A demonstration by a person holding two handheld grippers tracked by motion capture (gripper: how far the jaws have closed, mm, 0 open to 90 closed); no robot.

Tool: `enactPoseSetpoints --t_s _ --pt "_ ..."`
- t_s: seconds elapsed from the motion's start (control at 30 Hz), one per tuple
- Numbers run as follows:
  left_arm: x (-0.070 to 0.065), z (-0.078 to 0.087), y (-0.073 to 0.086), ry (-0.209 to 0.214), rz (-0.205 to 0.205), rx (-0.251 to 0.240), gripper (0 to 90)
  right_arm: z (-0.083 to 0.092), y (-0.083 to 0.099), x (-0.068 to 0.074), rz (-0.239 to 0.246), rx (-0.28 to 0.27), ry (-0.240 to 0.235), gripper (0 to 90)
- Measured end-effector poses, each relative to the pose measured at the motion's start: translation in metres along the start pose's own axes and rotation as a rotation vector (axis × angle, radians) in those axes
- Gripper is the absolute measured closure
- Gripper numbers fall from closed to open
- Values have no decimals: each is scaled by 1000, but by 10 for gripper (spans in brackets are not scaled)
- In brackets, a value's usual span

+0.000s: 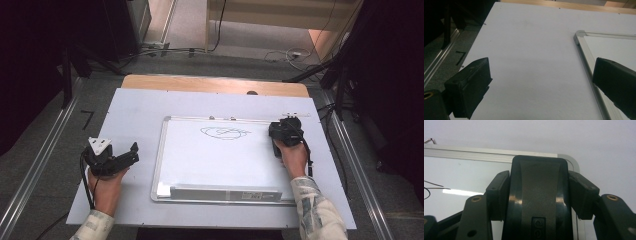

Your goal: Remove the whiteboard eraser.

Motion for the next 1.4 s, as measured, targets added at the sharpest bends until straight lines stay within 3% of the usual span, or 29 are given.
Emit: enactPoseSetpoints --t_s 0.27,0.37,0.67,0.93,1.4 --pt "0 0 0 -1 1 0 29 3 0 2 7 -7 -2 377" --pt "1 1 -1 -2 5 -5 29 10 -3 2 3 -29 -9 376" --pt "1 2 -1 -3 2 -2 29 25 -2 6 15 -28 -44 375" --pt "2 2 -1 -2 5 -4 29 40 -3 21 40 -53 -93 375" --pt "2 3 -1 -7 3 -6 29 45 -2 30 51 -55 -117 375"
Point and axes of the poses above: each handheld gripper's, and its own axes: z roughly backward along the jaws, y roughly out of its underside, x roughly to its left, the point moved 10 cm from there along -z, roughly forward along the jaws, and after that the axes turned 5 degrees about -z, right-handed, at the moved point
